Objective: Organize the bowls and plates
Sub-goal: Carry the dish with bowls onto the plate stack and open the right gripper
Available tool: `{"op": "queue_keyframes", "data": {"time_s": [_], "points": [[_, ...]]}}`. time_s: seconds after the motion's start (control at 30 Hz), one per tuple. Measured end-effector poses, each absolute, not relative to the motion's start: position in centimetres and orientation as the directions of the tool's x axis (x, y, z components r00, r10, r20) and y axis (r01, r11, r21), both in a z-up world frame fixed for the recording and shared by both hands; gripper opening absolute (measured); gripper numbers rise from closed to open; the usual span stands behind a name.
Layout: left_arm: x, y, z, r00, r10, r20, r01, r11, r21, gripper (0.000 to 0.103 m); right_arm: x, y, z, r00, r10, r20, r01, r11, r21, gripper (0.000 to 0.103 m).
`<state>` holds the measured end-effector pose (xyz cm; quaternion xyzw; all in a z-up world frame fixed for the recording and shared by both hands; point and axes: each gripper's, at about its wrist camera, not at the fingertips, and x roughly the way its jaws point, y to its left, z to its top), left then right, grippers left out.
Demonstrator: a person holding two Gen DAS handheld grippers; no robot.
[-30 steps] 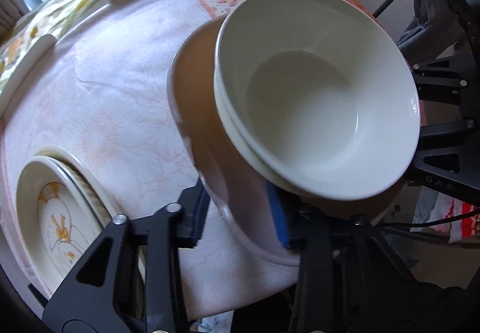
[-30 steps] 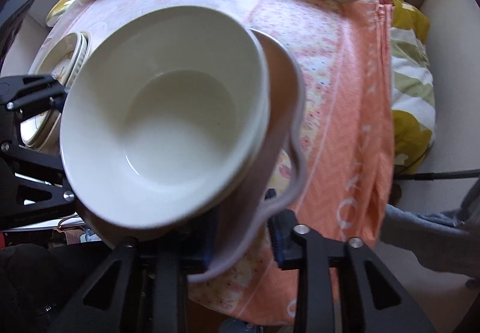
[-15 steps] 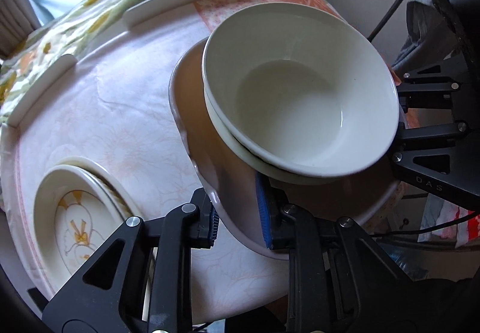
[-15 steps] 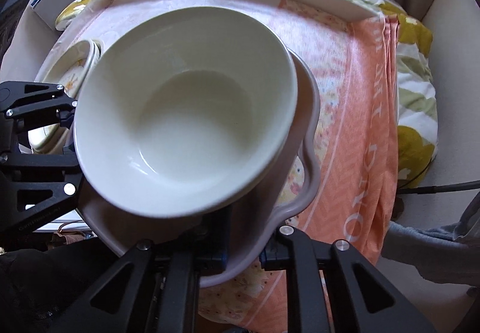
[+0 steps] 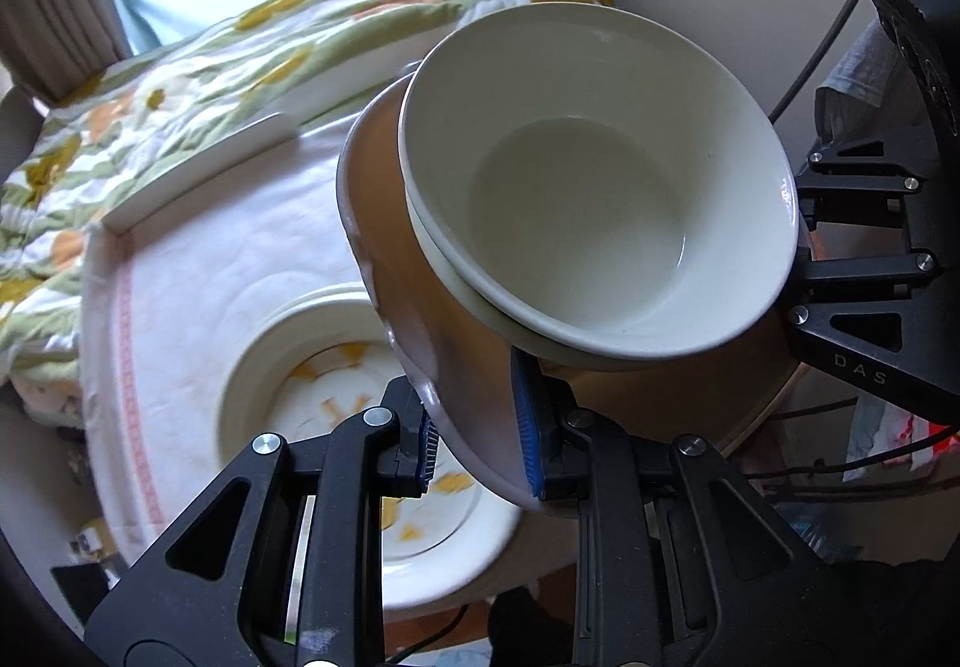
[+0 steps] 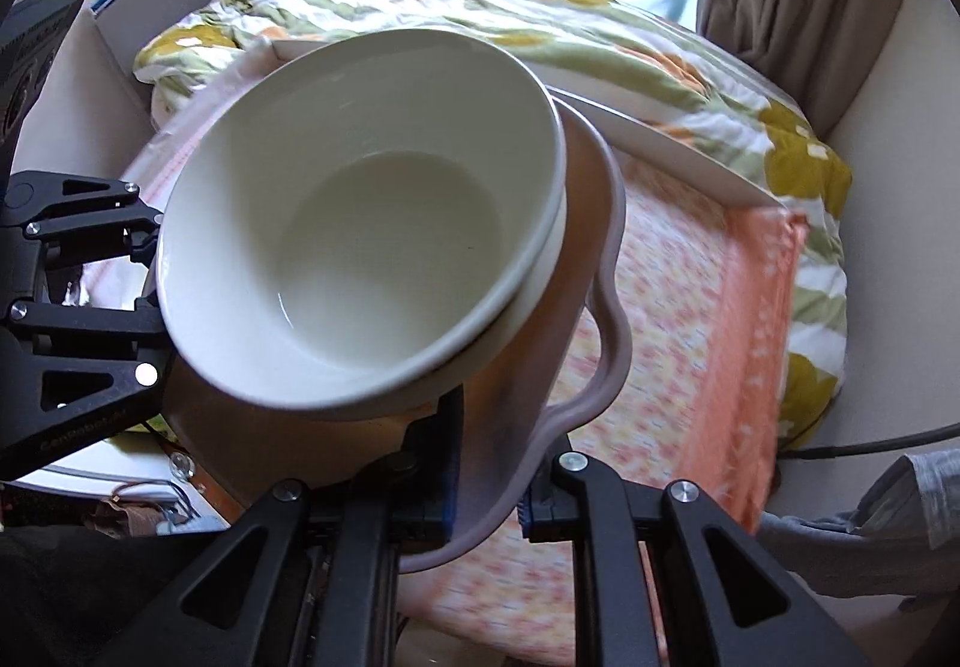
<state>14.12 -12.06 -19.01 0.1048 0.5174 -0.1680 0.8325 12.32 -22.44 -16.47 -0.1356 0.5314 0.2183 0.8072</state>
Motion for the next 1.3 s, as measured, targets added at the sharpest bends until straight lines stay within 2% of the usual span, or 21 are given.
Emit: {"op": "queue_keyframes", "data": {"time_s": [0.27, 0.5, 1.1, 1.3], "points": [[12.3, -3.7, -20.6, 0.371, -0.129, -0.920, 0.339, 0.941, 0.004, 0.019, 11.2, -15.1, -18.2, 0.307, 0.244, -0.920, -0.536, 0.843, 0.045, 0.014], [11.6, 0.3, -23.5, 0.326, -0.128, -0.937, 0.319, 0.948, -0.019, 0.019, 10.2, -11.1, -20.6, 0.273, 0.242, -0.931, -0.537, 0.841, 0.062, 0.014], [11.4, 0.7, -25.1, 0.313, -0.143, -0.939, 0.325, 0.945, -0.036, 0.019, 10.0, -10.8, -22.6, 0.245, 0.240, -0.940, -0.428, 0.896, 0.117, 0.014], [11.4, 0.4, -24.4, 0.331, -0.088, -0.939, 0.335, 0.942, 0.030, 0.019, 10.5, -10.9, -22.5, 0.218, 0.229, -0.949, -0.391, 0.911, 0.130, 0.014]]}}
